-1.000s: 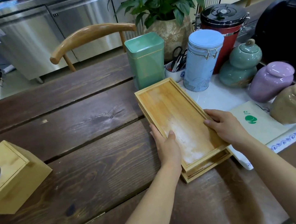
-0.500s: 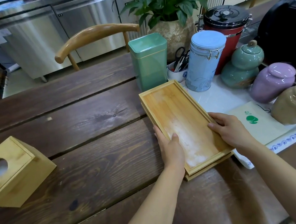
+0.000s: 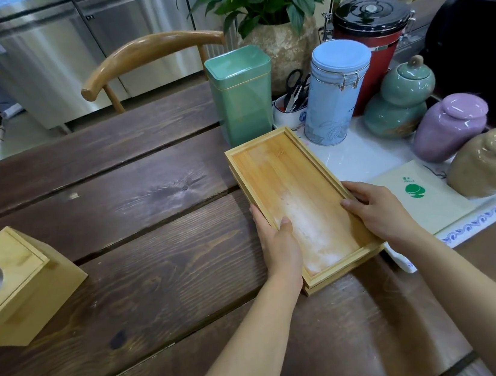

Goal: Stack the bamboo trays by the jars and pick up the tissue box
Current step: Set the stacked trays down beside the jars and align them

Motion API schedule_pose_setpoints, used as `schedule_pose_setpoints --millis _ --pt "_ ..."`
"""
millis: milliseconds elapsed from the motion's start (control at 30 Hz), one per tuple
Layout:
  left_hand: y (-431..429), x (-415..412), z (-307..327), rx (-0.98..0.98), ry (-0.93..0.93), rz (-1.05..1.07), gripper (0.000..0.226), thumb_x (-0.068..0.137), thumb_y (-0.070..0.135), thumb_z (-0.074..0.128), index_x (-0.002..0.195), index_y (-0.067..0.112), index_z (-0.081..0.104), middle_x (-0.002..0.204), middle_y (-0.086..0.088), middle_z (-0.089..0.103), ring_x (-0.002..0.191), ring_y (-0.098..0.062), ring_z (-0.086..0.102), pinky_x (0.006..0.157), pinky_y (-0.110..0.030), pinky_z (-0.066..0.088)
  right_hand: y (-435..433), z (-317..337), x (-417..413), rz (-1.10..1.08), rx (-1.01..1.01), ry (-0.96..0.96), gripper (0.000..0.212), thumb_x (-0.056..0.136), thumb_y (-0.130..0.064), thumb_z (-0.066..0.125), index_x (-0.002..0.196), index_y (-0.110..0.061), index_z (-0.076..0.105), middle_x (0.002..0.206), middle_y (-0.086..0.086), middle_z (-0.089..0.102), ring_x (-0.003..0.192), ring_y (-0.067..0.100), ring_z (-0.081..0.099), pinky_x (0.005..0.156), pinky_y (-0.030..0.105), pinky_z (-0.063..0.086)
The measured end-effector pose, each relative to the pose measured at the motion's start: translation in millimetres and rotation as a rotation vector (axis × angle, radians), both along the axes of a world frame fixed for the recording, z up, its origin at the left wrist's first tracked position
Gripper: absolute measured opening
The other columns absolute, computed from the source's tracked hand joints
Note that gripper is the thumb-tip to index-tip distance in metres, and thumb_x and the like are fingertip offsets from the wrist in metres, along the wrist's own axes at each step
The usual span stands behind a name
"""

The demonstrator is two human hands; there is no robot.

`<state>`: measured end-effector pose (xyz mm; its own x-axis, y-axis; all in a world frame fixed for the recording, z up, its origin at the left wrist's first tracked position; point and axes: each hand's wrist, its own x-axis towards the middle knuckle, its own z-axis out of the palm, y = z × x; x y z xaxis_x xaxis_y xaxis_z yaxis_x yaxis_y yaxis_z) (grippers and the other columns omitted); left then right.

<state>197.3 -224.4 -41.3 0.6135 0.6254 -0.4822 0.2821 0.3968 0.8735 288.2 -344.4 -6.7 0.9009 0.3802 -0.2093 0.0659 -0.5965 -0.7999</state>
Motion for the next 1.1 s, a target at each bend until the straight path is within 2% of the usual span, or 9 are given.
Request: schedule_pose_setpoints --millis 167,267,367,467,733,867,1100 --pt "-0.9 0.4 1.4 -0.002 -0.004 -0.003 0.067 0.099 0.014 0.040 0.150 0.046 0.010 0.160 0.002 0.025 0.141 -0.025 0.034 0.114 -0.053 0.031 0.4 3.0 0.1 -0.002 0.003 0.014 0.038 0.088 -0.012 0.055 0.127 -0.012 0.055 0.121 0.006 0.064 0.106 0.019 0.058 0.090 0.030 0.041" --pt "-0.8 0.0 1.1 0.005 0.002 -0.005 0.067 0.099 0.014 0.040 0.150 0.046 0.010 0.160 0.002 0.025 0.141 -0.025 0.034 0.114 -0.053 0.031 1.3 3.7 -0.4 -0.004 -0.015 0.008 0.039 0.089 -0.014 0.055 0.128 -0.013 0.054 0.123 0.006 0.064 0.110 0.021 0.057 0.094 0.033 0.042" --pt "-0.5 -0.4 2.3 0.001 0.008 -0.007 0.067 0.099 0.015 0.041 0.150 0.046 0.010 0.160 0.001 0.025 0.141 -0.025 0.034 0.114 -0.053 0.031 0.4 3.8 -1.7 0.000 -0.017 0.002 0.037 0.089 -0.013 0.054 0.125 -0.012 0.056 0.119 0.008 0.066 0.103 0.020 0.059 0.091 0.033 0.042" --pt "-3.0 -2.2 3.6 -0.001 0.017 -0.013 0.068 0.099 0.015 0.041 0.150 0.047 0.008 0.161 0.001 0.023 0.142 -0.025 0.033 0.114 -0.054 0.031 -1.3 3.1 -2.5 -0.007 -0.024 0.005 0.039 0.089 -0.014 0.055 0.128 -0.013 0.054 0.122 0.008 0.064 0.110 0.022 0.058 0.094 0.034 0.042" --pt "-4.8 -4.2 5.7 -0.014 0.012 -0.007 0.067 0.099 0.015 0.041 0.150 0.046 0.010 0.160 0.002 0.024 0.142 -0.025 0.032 0.114 -0.054 0.029 -4.6 0.5 -3.5 0.007 -0.013 -0.008 0.036 0.087 -0.014 0.055 0.124 -0.015 0.058 0.118 0.008 0.067 0.110 0.025 0.059 0.094 0.038 0.042" --pt "-5.6 -5.3 6.6 -0.013 0.012 -0.011 0.066 0.099 0.015 0.040 0.149 0.047 0.011 0.159 0.002 0.026 0.141 -0.025 0.033 0.114 -0.054 0.030 -5.4 0.3 -4.3 0.013 -0.017 -0.015 0.037 0.088 -0.014 0.054 0.126 -0.014 0.056 0.120 0.008 0.065 0.110 0.024 0.058 0.090 0.033 0.041" --pt "-9.0 -7.0 8.9 0.007 0.034 -0.018 0.065 0.101 0.018 0.037 0.149 0.047 0.006 0.162 0.003 0.019 0.144 -0.024 0.029 0.115 -0.053 0.029 -5.5 4.2 -5.8 -0.009 0.037 0.027 0.034 0.088 -0.009 0.053 0.121 -0.013 0.059 0.107 0.005 0.066 0.097 0.019 0.058 0.087 0.034 0.042"
